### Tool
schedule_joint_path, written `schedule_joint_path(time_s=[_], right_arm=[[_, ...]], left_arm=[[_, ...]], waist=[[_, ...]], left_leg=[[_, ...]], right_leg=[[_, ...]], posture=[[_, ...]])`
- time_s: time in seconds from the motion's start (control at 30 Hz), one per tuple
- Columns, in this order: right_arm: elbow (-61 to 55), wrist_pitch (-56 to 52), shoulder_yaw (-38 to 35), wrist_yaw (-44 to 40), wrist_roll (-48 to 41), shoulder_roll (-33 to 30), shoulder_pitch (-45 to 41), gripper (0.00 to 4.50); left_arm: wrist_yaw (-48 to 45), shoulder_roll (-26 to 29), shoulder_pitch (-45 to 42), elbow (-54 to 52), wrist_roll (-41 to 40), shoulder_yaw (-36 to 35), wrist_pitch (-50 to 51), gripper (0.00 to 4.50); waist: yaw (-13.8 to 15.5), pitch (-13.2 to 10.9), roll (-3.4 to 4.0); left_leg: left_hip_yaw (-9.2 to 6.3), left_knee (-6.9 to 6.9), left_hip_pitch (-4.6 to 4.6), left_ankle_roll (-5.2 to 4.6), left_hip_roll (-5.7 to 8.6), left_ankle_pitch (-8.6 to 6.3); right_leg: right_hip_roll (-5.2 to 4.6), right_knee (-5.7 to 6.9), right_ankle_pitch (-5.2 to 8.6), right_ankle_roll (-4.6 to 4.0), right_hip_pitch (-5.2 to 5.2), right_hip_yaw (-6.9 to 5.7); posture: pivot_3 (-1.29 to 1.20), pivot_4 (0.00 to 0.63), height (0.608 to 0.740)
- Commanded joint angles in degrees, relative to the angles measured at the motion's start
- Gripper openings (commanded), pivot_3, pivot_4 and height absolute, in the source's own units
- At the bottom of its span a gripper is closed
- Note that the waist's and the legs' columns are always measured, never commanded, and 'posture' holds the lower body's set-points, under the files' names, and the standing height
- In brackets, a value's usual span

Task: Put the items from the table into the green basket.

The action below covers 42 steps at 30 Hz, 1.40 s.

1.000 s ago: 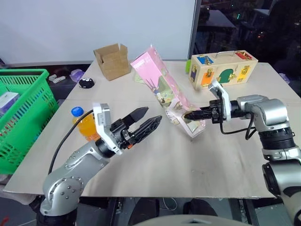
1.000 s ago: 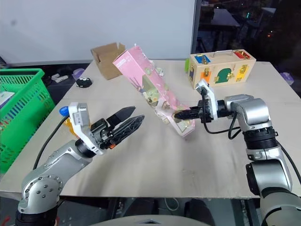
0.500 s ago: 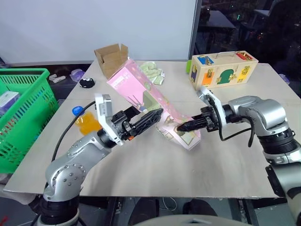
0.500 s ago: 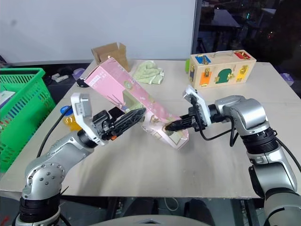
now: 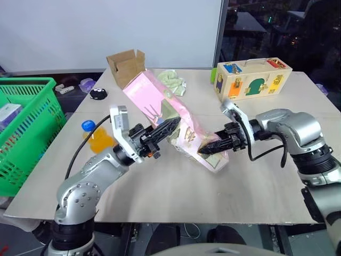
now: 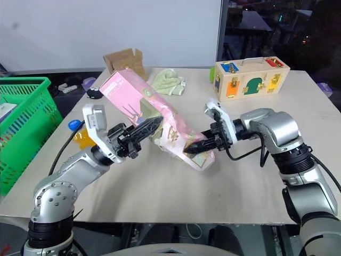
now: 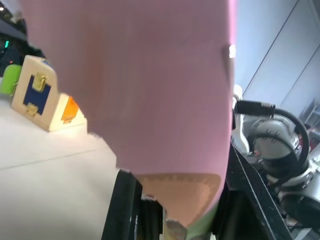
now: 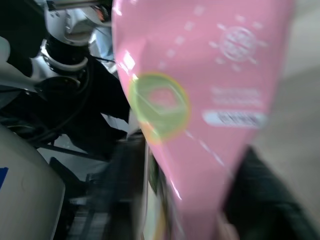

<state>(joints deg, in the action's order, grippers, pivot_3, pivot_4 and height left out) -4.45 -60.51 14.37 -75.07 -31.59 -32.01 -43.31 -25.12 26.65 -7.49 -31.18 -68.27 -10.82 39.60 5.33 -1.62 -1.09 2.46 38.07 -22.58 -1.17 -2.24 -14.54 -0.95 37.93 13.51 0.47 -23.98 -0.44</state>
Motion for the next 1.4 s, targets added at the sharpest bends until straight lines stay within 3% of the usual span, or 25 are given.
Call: schedule_joint_path(time_s=[0.03,0.37,0.53,0.67,0.8,0.97,1.2,1.4], right_arm=[[-3.0,1.2,-4.4,3.0,-1.9,-0.7,0.1,3.41],[-7.7,10.0,-12.3,13.0,-2.0,1.0,4.4,3.41],[-9.9,21.4,-13.0,18.7,0.4,6.9,5.4,3.41],[-11.6,28.4,-11.7,20.2,0.7,11.6,4.9,3.41],[-11.0,31.6,-8.8,21.2,2.0,14.8,2.9,3.41],[-8.0,34.3,-2.9,17.9,3.1,18.1,-0.2,3.41],[-4.7,37.7,-0.4,14.7,4.4,17.7,0.3,3.41],[-3.2,36.5,-0.7,18.1,5.1,19.9,-2.5,3.41]], left_arm=[[2.5,0.3,-2.6,-0.9,-3.8,-4.7,-1.9,0.91],[13.0,5.2,-9.0,3.5,-6.3,-16.8,-4.9,0.91],[18.5,11.6,-13.4,8.7,2.5,-24.0,-8.9,0.91],[19.4,18.3,-15.4,14.2,14.2,-27.6,-13.3,0.91],[14.3,25.9,-13.5,22.4,28.2,-29.6,-21.4,0.91],[7.5,34.7,-10.9,37.2,38.1,-36.9,-29.5,0.91],[1.5,34.9,-3.6,41.3,41.7,-46.8,-32.5,0.91],[-3.6,35.8,0.6,47.4,41.9,-51.4,-33.3,0.91]], waist=[[0.0,0.0,-0.01],[0.1,0.0,-0.09],[0.1,-0.1,-0.11],[0.3,-0.1,-0.19],[0.4,-0.1,-0.29],[0.6,-0.1,-0.37],[2.2,0.0,-0.56],[3.6,0.0,-0.73]], left_leg=[[-0.03,0.01,-0.01,0.0,0.0,0.0],[-0.25,0.04,0.0,0.0,0.0,0.0],[-0.33,0.02,0.0,0.0,-0.03,0.0],[-0.31,0.0,-0.01,0.01,-0.02,0.0],[-0.25,-0.04,-0.02,0.03,0.0,-0.01],[-0.23,-0.16,0.0,0.06,-0.04,-0.01],[-0.24,-0.37,-0.07,0.2,-0.16,-0.1],[-0.33,-0.43,-0.14,0.41,-0.16,-0.22]], right_leg=[[0.0,-0.01,0.0,0.0,0.02,-0.02],[-0.01,-0.03,0.01,0.0,0.14,-0.18],[0.04,-0.02,0.0,0.0,0.14,-0.22],[0.03,-0.04,0.01,0.0,0.14,-0.26],[-0.02,-0.1,0.01,0.0,0.14,-0.27],[-0.07,-0.12,0.03,-0.01,0.09,-0.34],[-0.42,-0.24,0.03,-0.02,-0.05,-0.41],[-0.73,-0.23,0.05,-0.05,-0.21,-0.44]], posture=[[0.14,0.0,0.74],[0.16,0.0,0.74],[0.19,0.0,0.74],[0.22,0.0,0.74],[0.25,0.0,0.74],[0.29,0.0,0.74],[0.34,0.0,0.74],[0.37,0.0,0.74]])
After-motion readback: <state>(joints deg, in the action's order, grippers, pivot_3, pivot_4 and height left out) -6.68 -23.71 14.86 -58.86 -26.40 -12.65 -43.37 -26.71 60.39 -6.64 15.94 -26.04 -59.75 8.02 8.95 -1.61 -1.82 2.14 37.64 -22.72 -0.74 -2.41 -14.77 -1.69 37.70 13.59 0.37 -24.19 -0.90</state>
